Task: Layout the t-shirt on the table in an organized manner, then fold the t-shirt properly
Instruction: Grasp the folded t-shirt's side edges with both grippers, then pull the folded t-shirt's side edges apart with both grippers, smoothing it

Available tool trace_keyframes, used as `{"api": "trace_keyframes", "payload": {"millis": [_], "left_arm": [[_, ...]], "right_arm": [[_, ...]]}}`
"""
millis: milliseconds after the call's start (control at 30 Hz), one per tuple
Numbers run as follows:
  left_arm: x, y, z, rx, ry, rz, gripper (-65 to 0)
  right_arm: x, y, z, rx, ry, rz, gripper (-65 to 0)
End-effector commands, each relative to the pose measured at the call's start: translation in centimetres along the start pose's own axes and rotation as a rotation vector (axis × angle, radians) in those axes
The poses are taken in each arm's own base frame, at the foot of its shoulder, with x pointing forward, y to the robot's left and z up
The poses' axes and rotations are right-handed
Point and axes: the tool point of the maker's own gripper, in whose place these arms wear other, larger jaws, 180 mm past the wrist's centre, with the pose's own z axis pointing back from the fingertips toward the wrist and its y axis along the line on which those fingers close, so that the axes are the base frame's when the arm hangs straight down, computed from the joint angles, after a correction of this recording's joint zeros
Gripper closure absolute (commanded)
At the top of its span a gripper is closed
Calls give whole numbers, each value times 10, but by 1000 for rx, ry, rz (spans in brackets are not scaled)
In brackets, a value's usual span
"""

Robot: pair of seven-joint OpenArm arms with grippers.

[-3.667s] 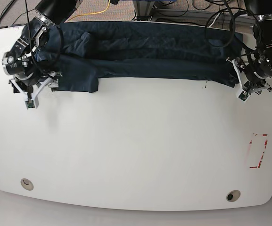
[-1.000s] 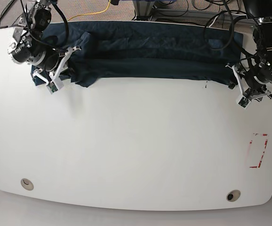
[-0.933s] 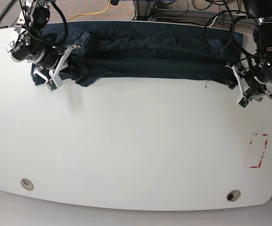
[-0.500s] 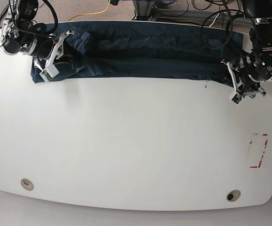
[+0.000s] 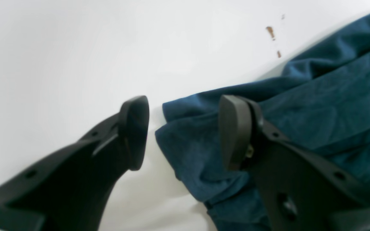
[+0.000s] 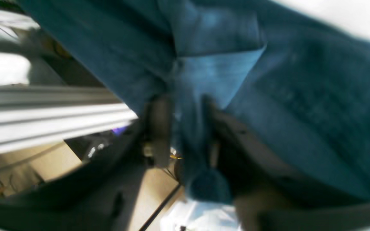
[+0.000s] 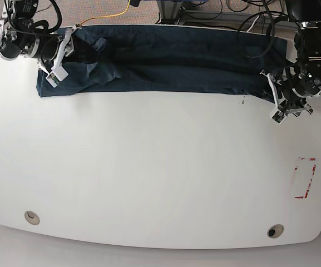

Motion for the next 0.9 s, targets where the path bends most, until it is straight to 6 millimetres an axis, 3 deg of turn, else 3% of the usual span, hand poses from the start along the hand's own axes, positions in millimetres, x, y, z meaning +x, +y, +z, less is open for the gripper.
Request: {"api": "trace_keyframes", "payload": {"millis": [0,167,300,433,600,867], "left_arm": [[10,9,5,23,-34,-10,-325],[10,9,5,23,-34,-10,-325],[11,9,6,23,-35,-11,-325],[12,9,6,25,-37,-13,-325],[13,9,7,25,-43,-14,-325],[33,9,20,52,-97,-57,-325]], "right_arm": [[4,1,5,2,-2,23,-282],[0,0,6,-1,23,24,-412],[-1,-2,8,-6,32,30,-465],[0,-10,15,-30,56,57,-487],[16,-23,21,-73,29,91,-482],[16,-41,5,-186,20,55,-480]]}}
